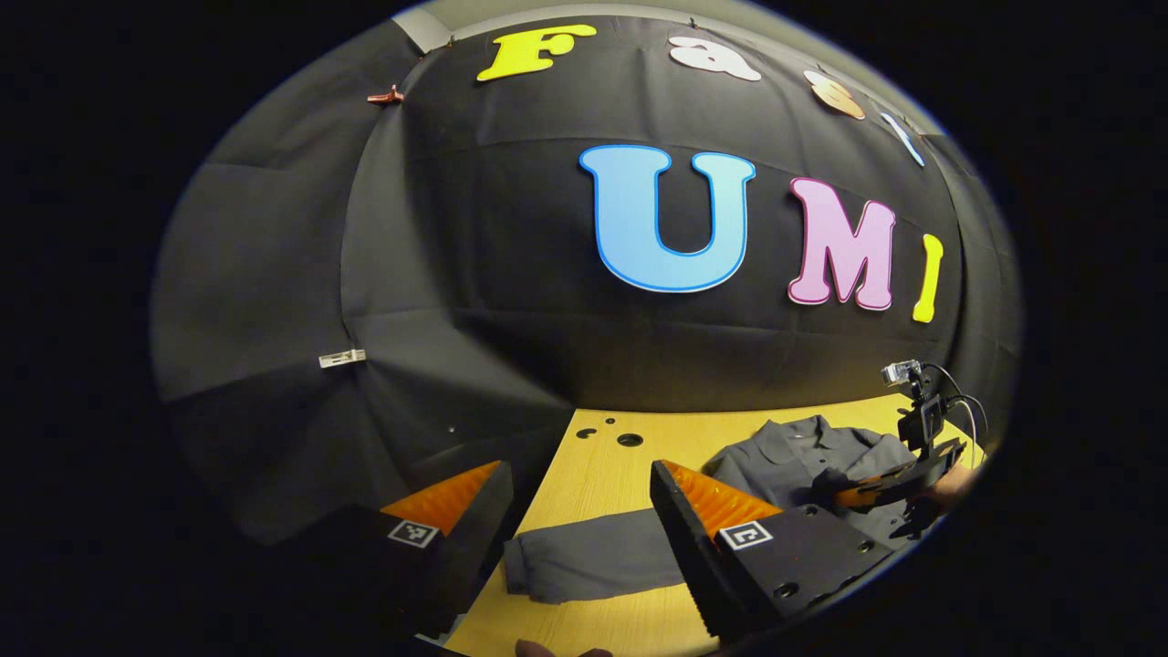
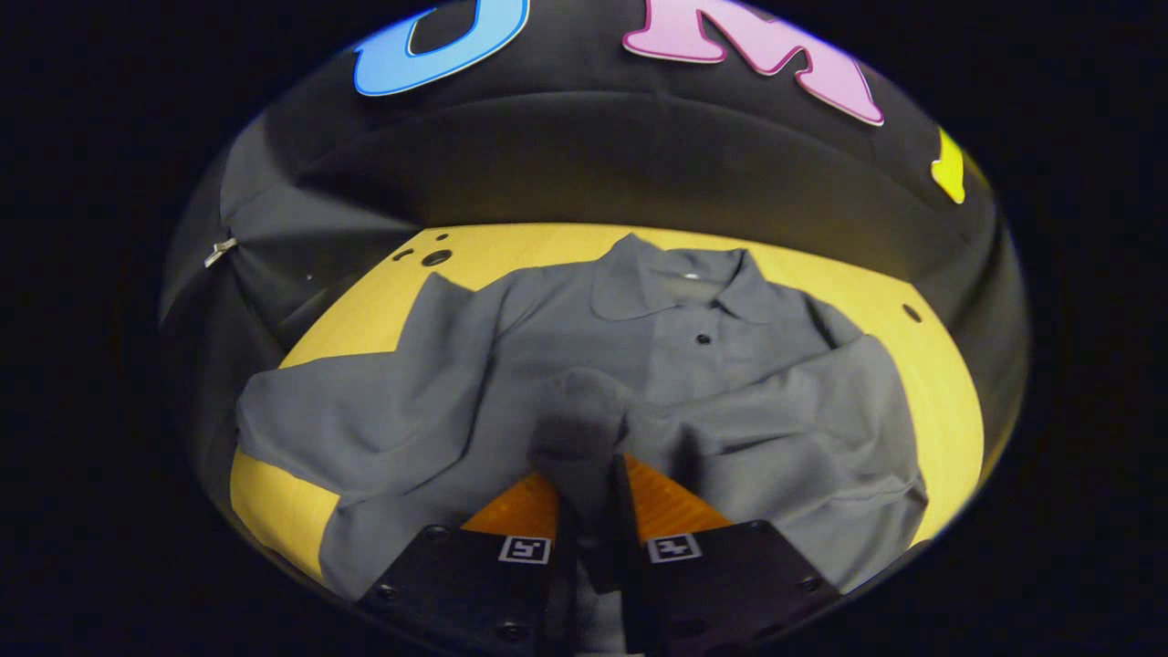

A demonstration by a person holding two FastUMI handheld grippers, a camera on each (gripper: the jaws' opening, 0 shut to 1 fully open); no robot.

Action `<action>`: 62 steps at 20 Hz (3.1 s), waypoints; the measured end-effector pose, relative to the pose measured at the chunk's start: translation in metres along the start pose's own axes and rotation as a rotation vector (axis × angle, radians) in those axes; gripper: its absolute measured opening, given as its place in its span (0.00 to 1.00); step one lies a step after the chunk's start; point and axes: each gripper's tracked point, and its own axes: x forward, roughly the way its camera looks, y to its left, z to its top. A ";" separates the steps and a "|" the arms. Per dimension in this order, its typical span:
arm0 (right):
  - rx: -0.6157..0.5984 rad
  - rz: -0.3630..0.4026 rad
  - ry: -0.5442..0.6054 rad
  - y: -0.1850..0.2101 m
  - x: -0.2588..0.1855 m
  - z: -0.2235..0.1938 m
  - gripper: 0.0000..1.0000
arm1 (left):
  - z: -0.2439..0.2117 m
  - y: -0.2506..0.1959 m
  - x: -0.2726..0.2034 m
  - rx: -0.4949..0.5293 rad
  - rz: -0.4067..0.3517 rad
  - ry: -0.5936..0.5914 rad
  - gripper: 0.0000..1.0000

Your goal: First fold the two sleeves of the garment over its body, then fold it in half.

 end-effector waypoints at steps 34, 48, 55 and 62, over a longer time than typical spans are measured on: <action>0.193 0.047 -0.116 -0.044 -0.135 -0.004 0.88 | -0.234 0.022 0.098 0.006 0.006 0.509 0.75; 0.259 -0.156 -0.179 -0.174 -0.203 -0.030 0.90 | -0.056 -0.063 0.059 -0.144 -0.086 0.241 0.06; 0.279 -0.172 -0.198 -0.227 -0.215 -0.040 0.97 | 0.025 -0.181 0.034 -0.071 -0.220 0.092 0.06; 0.298 -0.182 -0.208 -0.277 -0.221 -0.048 0.97 | 0.041 -0.323 0.028 -0.024 -0.394 0.083 0.06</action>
